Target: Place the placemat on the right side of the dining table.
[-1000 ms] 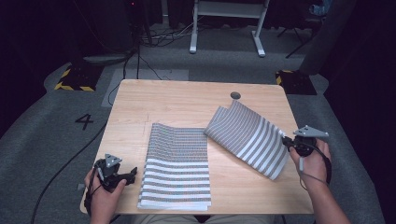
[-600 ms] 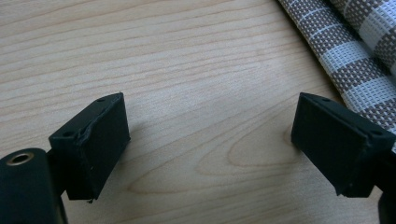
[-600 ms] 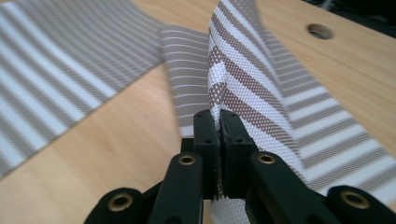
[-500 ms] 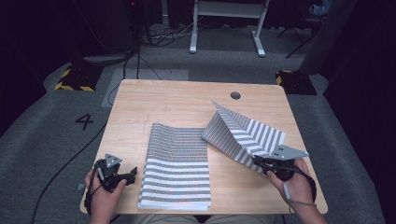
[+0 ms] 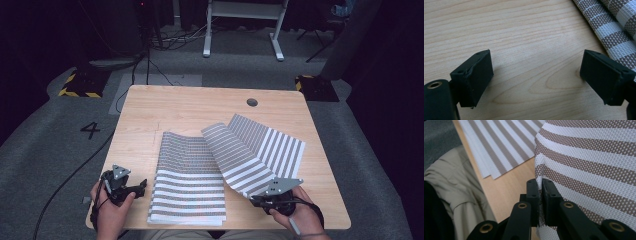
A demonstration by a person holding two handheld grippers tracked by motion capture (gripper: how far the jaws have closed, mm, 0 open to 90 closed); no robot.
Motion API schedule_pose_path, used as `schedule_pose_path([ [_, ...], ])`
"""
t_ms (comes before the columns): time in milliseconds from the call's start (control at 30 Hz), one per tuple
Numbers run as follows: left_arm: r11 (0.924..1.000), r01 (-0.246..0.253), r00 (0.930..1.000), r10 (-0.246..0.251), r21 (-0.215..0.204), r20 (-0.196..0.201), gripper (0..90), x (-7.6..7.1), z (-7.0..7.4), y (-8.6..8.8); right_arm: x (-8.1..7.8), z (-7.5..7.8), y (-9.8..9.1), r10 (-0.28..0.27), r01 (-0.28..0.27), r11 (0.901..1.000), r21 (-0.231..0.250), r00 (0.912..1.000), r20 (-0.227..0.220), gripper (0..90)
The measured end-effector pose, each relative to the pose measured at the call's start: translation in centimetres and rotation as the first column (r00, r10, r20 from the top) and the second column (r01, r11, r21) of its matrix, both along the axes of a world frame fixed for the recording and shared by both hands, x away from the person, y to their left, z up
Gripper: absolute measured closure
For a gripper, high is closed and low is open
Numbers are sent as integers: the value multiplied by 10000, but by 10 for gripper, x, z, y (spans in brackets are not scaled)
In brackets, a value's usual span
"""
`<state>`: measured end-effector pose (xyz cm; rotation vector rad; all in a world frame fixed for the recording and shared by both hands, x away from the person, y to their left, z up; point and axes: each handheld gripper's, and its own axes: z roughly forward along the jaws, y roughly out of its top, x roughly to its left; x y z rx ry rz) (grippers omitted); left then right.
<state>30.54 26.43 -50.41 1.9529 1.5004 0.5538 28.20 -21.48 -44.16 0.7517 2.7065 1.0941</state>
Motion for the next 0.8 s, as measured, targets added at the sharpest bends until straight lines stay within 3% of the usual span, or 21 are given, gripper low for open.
schedule_pose_path([
  [200, 10000, 0, 10000, 0, 2, 0, 115, 0, 0, 0, -14, -5, 6, 803, -821, 9964, -218, 9941, -735, 833],
  [300, 10000, -3, 10000, 3, -4, 1, 116, 0, 0, 0, -17, -6, 7, 1155, -1161, 9932, -8, 9889, -930, 693],
  [367, 10000, 3, 10000, -3, -8, -1, 115, 0, 0, 0, -20, -2, 10, 1096, -1025, 9923, 693, 9882, -1073, 579],
  [433, 10000, -1, 10000, 1, 5, 3, 116, 0, 0, 0, -18, 5, 9, 1083, -1000, 9885, 1139, 9917, -695, 523],
  [533, 10000, -2, 10000, 2, 0, 2, 115, 0, 0, 0, -6, 18, -1, -149, 146, 9883, 1520, 9999, 4, 463],
  [633, 10000, -9, 10000, 9, 5, 9, 115, 0, 0, 0, 7, 26, -12, -1262, 1154, 9817, 1514, 9900, 638, 436],
  [667, 10000, -12, 10000, 12, 8, 13, 115, 0, 0, 0, 11, 28, -16, -1669, 1552, 9758, 1544, 9837, 665, 430],
  [733, 10000, -13, 10000, 13, 6, 12, 115, 0, 0, 0, 21, 31, -26, -2603, 2462, 9559, 1603, 9627, 740, 419],
  [767, 10000, -11, 10000, 11, 6, 13, 115, 0, 0, 0, 25, 32, -30, -2819, 2671, 9526, 1456, 9550, 922, 416],
  [800, 10000, -2, 10000, 2, -4, 1, 115, 0, 0, 0, 30, 33, -34, -3266, 3116, 9397, 1412, 9399, 994, 408],
])
